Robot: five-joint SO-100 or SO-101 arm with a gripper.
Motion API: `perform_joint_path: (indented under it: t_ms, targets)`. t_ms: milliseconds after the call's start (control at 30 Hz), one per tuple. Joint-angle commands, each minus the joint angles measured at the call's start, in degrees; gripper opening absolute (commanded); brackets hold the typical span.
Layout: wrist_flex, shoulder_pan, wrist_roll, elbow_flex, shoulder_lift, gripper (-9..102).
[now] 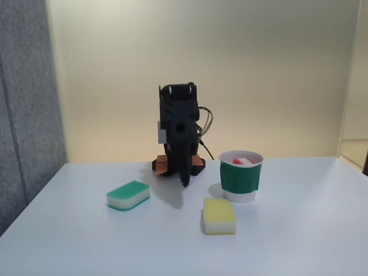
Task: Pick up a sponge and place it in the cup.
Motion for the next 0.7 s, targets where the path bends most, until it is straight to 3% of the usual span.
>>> perform_joint_path:
  t_ms: [0, 333, 667]
  targets:
    - [4.66, 1.23, -0.44, -0.18, 1.23, 0]
    - [21.53, 1.93, -2.64, -0.18, 1.23, 0]
    - [22.32, 2.37, -3.34, -0.18, 1.23, 0]
